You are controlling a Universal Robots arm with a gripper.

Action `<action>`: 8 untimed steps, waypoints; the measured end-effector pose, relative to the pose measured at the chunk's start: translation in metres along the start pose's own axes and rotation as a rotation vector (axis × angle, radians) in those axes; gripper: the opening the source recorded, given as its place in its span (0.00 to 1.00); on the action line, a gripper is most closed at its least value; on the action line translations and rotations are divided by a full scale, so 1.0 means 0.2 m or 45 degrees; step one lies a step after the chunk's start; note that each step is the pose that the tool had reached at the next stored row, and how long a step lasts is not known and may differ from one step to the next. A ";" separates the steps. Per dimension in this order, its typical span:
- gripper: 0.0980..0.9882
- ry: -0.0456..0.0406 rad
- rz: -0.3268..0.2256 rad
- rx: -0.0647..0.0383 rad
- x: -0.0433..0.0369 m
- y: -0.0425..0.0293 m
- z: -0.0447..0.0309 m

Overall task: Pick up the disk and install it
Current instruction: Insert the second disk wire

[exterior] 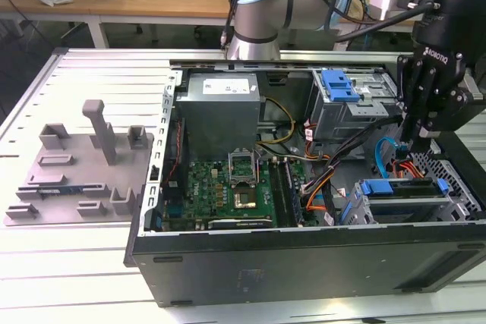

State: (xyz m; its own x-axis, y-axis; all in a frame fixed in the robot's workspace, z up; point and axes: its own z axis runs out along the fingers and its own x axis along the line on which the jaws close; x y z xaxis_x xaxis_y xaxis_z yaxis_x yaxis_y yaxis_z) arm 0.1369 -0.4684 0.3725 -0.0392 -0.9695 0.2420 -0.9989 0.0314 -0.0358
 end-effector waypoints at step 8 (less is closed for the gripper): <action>0.25 -0.052 0.001 -0.002 -0.006 0.005 0.038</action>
State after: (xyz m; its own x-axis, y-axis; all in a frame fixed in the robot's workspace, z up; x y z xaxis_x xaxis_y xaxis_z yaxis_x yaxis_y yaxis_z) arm 0.1361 -0.4691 0.3648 -0.0391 -0.9786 0.2021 -0.9989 0.0328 -0.0346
